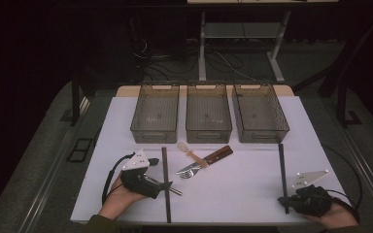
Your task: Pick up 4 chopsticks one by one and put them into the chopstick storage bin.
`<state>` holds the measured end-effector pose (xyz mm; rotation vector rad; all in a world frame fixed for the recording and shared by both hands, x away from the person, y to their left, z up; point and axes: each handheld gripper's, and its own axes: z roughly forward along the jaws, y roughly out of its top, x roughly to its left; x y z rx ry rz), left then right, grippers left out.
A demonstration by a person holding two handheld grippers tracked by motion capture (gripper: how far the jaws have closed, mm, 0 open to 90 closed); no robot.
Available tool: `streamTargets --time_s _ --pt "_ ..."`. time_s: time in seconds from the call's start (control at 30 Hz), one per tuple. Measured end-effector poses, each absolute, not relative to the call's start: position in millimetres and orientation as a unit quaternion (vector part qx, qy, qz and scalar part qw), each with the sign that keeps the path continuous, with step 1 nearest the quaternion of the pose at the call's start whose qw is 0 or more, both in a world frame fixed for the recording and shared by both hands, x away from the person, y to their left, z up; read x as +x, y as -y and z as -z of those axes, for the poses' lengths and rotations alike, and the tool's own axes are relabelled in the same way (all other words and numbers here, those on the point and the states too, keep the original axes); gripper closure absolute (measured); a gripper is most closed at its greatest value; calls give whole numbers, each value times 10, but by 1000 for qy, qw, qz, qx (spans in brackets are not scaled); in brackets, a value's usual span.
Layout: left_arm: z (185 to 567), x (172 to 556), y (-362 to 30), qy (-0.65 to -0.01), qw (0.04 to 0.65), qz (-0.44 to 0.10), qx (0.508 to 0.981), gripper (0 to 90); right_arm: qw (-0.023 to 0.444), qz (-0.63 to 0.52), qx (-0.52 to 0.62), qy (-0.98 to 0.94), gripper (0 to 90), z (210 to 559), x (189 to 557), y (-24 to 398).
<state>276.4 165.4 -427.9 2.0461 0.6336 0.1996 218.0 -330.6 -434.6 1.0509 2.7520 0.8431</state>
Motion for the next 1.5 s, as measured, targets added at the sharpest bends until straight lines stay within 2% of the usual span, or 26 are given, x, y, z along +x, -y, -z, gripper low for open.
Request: streamTargets --time_s 0.33,0.93,1.1,1.13,1.17,1.23,1.4,1.5 --pt "4313 2767 -1658 -266 478 -78 833 0 46 -269 363 -891 893 4339 2180 3441" --pt "4307 2765 -1660 -269 478 -80 832 0 63 -277 397 -872 892 4299 2179 3698" --pt "4307 2764 -1650 -269 477 -79 833 0 79 -299 413 -856 833 4231 2246 3696" --pt "4304 2762 -1650 -269 478 -79 833 0 83 -308 423 -848 779 4216 2318 3695" --pt "4304 2762 -1650 -269 478 -79 833 0 83 -308 423 -848 779 4216 2318 3695" --pt "4304 2762 -1649 -269 478 -79 833 0 88 -314 436 -839 701 4197 2455 3676" --pt "4307 2765 -1645 -270 478 -76 832 0 119 -323 458 -819 588 4164 2724 3648" --pt "4307 2766 -1642 -270 478 -76 832 0 130 -335 472 -805 586 4139 2902 3635"
